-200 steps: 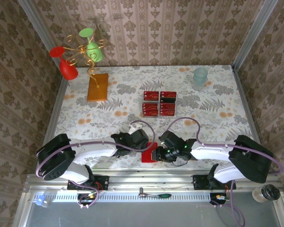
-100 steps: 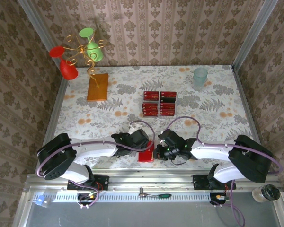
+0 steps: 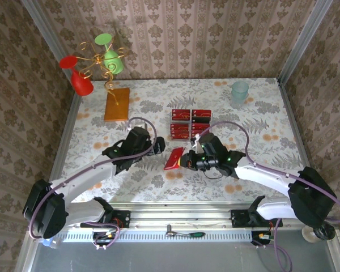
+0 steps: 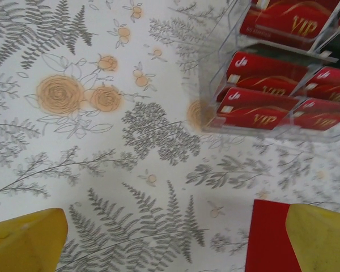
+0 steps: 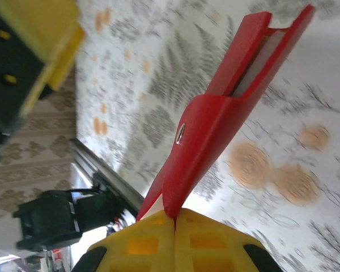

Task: Put the credit cards into the card holder
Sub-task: Pick up the card holder from the center of the table, then pass the card holder.

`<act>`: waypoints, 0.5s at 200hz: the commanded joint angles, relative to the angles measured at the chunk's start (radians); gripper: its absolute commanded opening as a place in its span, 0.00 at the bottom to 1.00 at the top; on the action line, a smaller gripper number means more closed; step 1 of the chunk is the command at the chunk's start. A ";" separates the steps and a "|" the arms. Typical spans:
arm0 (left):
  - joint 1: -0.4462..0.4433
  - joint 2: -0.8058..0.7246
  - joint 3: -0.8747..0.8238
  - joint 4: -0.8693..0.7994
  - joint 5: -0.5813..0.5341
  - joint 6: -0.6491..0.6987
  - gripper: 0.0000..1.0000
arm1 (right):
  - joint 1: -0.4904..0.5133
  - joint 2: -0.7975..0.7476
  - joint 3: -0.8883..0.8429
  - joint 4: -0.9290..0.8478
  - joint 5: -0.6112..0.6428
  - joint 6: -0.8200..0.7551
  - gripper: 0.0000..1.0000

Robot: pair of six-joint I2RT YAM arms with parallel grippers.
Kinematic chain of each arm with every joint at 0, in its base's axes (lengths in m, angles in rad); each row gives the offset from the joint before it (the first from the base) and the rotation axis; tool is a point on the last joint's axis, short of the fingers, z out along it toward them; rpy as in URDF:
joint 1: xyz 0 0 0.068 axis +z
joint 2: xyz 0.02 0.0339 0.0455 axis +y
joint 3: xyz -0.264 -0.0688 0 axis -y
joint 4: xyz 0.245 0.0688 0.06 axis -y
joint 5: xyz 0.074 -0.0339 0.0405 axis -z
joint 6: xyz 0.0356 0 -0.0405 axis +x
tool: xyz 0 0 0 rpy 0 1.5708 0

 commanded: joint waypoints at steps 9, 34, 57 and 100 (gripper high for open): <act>0.078 -0.021 -0.005 0.133 0.224 -0.104 1.00 | -0.024 -0.024 0.094 -0.003 -0.068 -0.028 0.00; 0.103 -0.012 -0.005 0.214 0.312 -0.190 1.00 | -0.035 -0.022 0.145 0.030 -0.087 -0.030 0.00; 0.106 -0.005 -0.008 0.282 0.366 -0.273 1.00 | -0.038 -0.016 0.186 0.057 -0.090 -0.030 0.00; 0.115 -0.003 -0.042 0.421 0.424 -0.426 1.00 | -0.041 0.006 0.244 0.105 -0.092 -0.019 0.00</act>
